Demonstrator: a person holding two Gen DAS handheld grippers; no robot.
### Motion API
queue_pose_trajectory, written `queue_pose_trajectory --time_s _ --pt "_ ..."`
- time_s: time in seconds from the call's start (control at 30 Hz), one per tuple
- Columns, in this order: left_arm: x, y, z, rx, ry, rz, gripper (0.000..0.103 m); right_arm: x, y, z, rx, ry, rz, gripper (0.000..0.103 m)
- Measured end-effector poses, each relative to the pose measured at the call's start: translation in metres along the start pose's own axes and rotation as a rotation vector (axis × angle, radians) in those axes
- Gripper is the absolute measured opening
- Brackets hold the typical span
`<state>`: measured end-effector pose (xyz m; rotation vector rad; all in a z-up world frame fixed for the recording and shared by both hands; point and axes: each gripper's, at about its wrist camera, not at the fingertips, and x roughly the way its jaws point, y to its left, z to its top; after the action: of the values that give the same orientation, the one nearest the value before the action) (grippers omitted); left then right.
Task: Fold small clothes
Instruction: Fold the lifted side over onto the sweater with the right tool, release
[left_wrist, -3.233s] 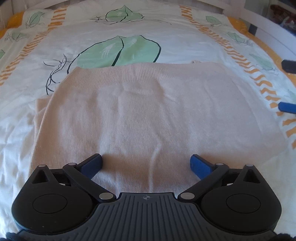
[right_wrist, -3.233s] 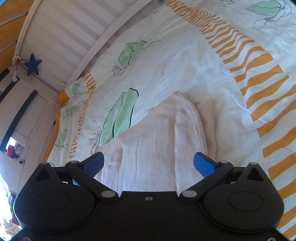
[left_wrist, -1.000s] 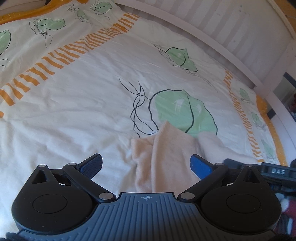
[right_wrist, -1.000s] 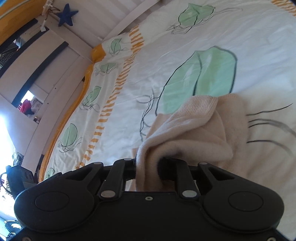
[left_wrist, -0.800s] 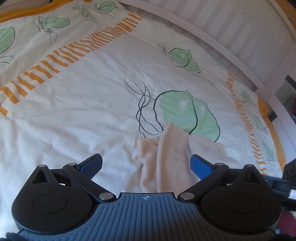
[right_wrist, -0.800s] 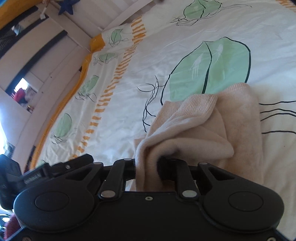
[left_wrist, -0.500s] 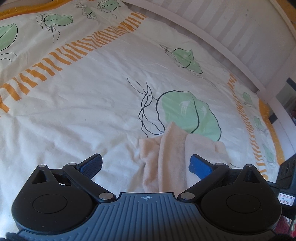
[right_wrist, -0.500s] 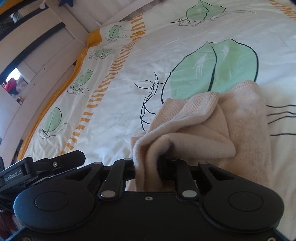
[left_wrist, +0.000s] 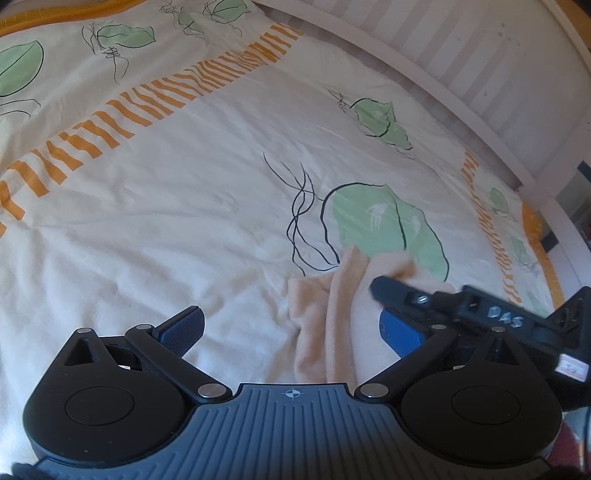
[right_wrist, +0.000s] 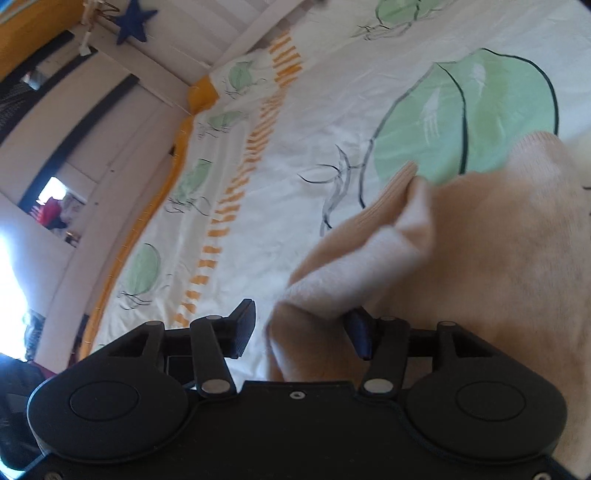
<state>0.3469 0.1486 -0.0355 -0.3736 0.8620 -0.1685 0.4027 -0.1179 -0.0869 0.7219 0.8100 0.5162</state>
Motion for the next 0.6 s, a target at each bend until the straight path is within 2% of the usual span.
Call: queue_pose_trajectory --time_s 0.1,0.2,0.3,0.37,0.6 --pt "0.001 -0.001 -0.001 0.006 0.003 0.002 0.103 -0.015 0.001 0.003 0.01 -0.031 0.054 0.062" --pt "0.003 -0.001 -0.001 0.013 0.009 0.004 0.103 -0.032 -0.001 0.003 -0.003 -0.063 0.043 0.063" --pt "0.005 -0.001 -0.001 0.017 0.014 0.008 0.103 -0.046 -0.004 -0.002 -0.052 -0.085 -0.034 0.063" --pt "0.007 -0.002 -0.001 0.018 0.016 0.011 0.103 -0.048 -0.006 -0.009 -0.096 -0.064 -0.095 0.063" --pt "0.018 -0.008 -0.008 0.057 0.049 0.026 0.103 -0.041 -0.006 -0.049 -0.37 0.003 -0.258 0.062"
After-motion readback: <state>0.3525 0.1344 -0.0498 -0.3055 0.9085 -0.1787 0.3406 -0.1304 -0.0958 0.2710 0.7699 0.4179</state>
